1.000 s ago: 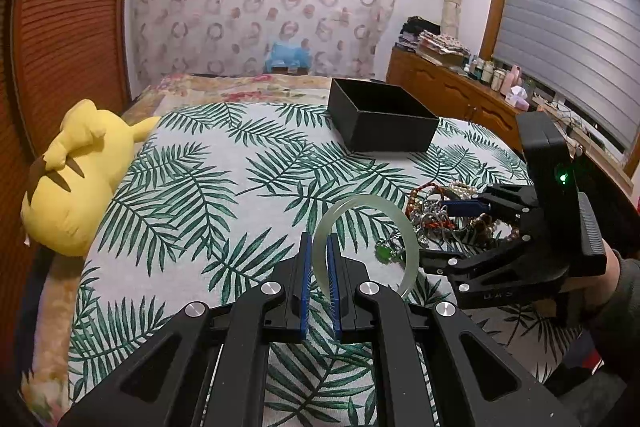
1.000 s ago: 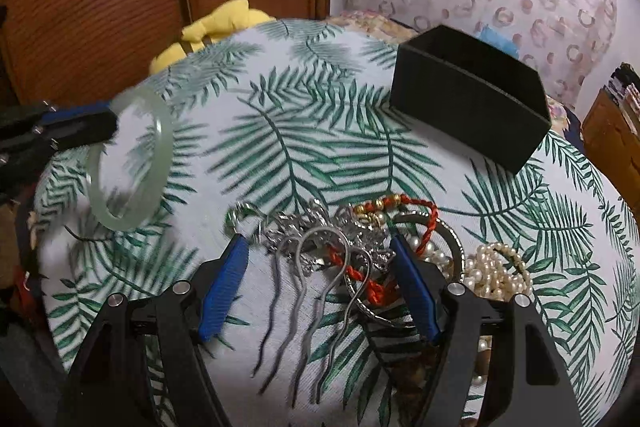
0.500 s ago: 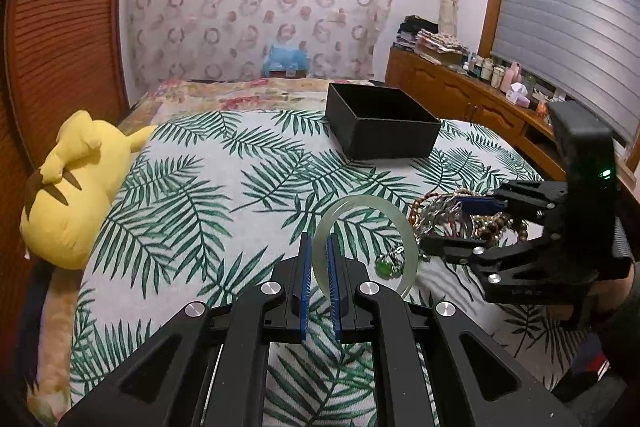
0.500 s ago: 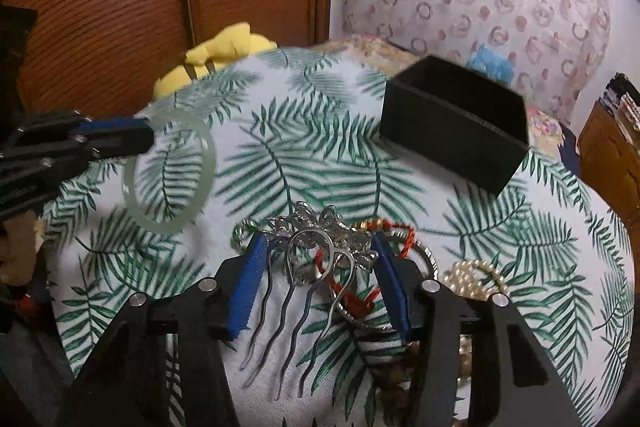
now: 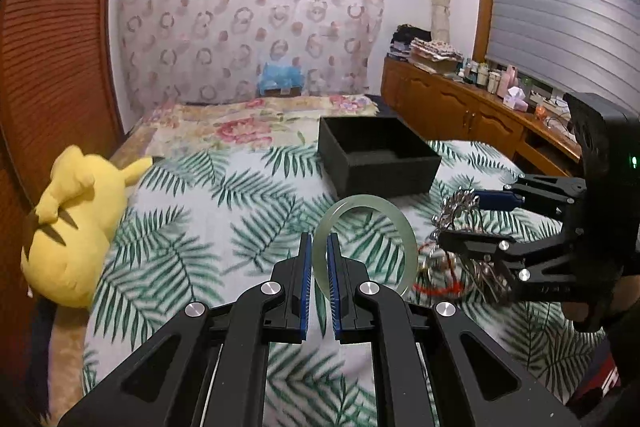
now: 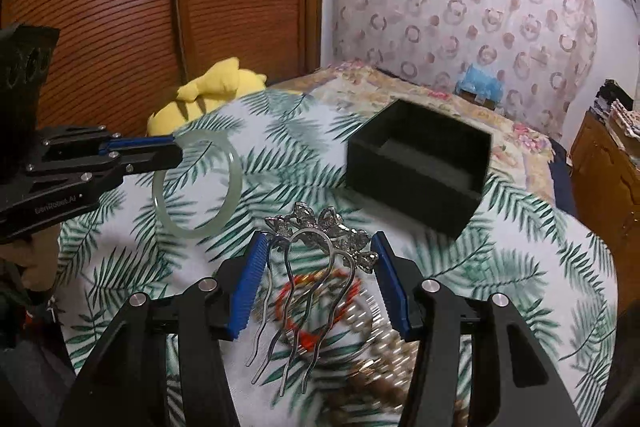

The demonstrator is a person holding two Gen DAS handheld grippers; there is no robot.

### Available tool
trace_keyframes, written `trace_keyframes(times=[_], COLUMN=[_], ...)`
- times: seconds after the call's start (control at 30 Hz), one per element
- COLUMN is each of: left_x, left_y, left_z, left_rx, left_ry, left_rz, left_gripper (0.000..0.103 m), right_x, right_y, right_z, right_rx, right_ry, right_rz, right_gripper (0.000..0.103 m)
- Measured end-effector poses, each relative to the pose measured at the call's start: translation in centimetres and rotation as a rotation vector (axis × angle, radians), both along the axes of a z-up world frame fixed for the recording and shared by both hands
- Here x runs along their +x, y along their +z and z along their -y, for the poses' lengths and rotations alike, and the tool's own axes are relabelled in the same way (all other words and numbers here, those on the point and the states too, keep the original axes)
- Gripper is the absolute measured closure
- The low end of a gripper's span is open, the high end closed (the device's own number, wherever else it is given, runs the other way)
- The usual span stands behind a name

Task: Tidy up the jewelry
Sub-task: 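Carry the hair comb into the black box and open the right tool, then lower the jade bangle into the black box and open the left tool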

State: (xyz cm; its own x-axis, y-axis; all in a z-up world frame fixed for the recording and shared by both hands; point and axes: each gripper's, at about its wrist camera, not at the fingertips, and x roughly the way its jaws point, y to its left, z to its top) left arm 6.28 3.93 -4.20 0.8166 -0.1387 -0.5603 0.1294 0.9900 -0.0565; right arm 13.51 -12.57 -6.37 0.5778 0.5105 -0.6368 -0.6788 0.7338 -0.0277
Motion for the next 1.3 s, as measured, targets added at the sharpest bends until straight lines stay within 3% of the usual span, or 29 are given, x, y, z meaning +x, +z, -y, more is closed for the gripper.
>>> trace_keyframes(times=[0.33, 0.67, 0.8, 0.87, 0.9, 1.03, 1.3], left_x=[4.2, 9.4, 10.8, 11.3, 11.5, 12.5, 15.6], left_y=[1.7, 1.5, 1.7, 1.9, 1.9, 2.1, 1.6], left_z=[1.0, 2.4, 2.9, 3.0, 3.0, 3.4, 5.1], left_rx=[0.027, 0.075, 0.093, 0.098, 0.102, 0.116, 0.110], left_ry=[-0.014, -0.004, 0.004, 0.007, 0.008, 0.011, 0.006], left_rz=[0.023, -0.003, -0.008, -0.008, -0.008, -0.012, -0.047], left_gripper=[0.096, 0.096, 0.096, 0.096, 0.096, 0.096, 0.096], right_x=[8.8, 15.6, 17.0, 17.3, 17.3, 16.8, 13.7], right_y=[3.3, 2.7, 1.9, 1.7, 1.7, 1.9, 2.0], right_z=[1.6, 1.0, 0.8, 1.2, 1.3, 3.1, 5.7], right_rx=[0.005, -0.017, -0.009, 0.004, 0.016, 0.060, 0.024], right_ry=[-0.098, -0.151, -0.149, -0.161, -0.162, -0.170, -0.202], right_rz=[0.045, 0.023, -0.020, -0.034, -0.039, -0.057, -0.036], right_gripper=[0.047, 0.047, 0.046, 0.035, 0.034, 0.034, 0.034])
